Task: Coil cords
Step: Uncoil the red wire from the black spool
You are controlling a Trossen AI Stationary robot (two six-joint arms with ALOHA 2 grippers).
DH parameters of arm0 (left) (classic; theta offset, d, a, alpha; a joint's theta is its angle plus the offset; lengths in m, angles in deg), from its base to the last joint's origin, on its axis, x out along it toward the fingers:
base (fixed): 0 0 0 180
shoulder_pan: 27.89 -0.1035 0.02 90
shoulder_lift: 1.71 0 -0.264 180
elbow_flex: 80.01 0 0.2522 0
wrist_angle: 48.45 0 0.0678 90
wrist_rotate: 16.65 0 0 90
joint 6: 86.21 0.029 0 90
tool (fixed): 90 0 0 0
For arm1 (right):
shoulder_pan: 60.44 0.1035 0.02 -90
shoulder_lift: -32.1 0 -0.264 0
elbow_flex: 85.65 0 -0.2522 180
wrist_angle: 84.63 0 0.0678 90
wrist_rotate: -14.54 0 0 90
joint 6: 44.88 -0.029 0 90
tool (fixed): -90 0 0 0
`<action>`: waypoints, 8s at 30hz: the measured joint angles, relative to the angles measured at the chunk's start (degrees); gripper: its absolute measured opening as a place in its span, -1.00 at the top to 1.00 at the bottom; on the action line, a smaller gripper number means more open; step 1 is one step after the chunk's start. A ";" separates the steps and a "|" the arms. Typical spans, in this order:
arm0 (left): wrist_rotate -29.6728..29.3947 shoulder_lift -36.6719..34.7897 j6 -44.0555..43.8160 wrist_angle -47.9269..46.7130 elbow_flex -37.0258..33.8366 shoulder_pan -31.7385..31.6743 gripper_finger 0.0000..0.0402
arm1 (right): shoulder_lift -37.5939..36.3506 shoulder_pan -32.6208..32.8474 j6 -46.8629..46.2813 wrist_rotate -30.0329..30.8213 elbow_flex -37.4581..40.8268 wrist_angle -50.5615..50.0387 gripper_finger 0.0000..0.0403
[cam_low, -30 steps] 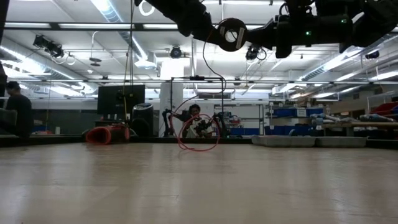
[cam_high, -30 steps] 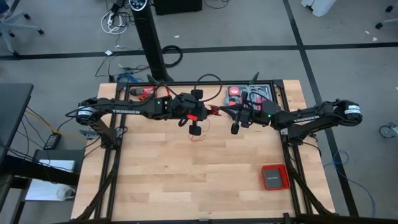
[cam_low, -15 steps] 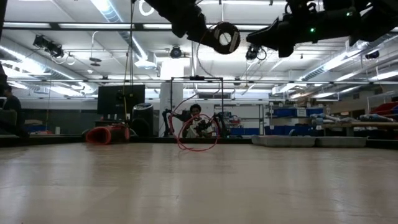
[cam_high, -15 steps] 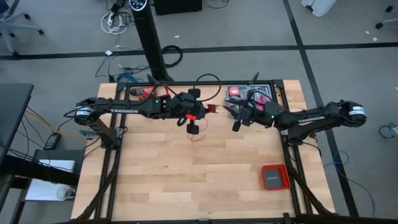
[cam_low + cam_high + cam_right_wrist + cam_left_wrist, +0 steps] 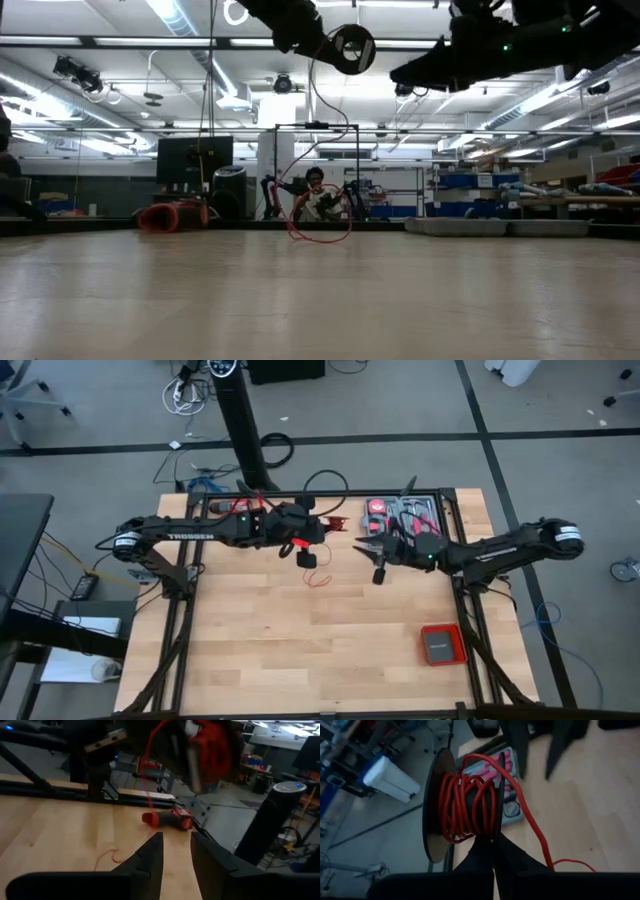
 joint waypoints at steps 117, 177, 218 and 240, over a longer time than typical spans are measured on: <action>2.77 0.65 -5.63 -14.58 9.99 9.49 1.00 | -8.75 0.52 6.88 1.29 -5.35 -18.45 0.63; 1.12 4.15 -4.50 -15.04 9.94 8.39 1.00 | -3.02 2.46 8.39 -4.96 -15.87 -23.68 0.53; -9.75 3.21 -5.95 -15.75 9.97 8.26 0.27 | -3.02 2.42 11.66 1.85 -15.78 -26.39 1.00; -5.74 3.27 -23.73 -10.14 3.23 3.61 0.27 | -3.02 2.51 17.85 12.96 -14.81 -27.46 1.00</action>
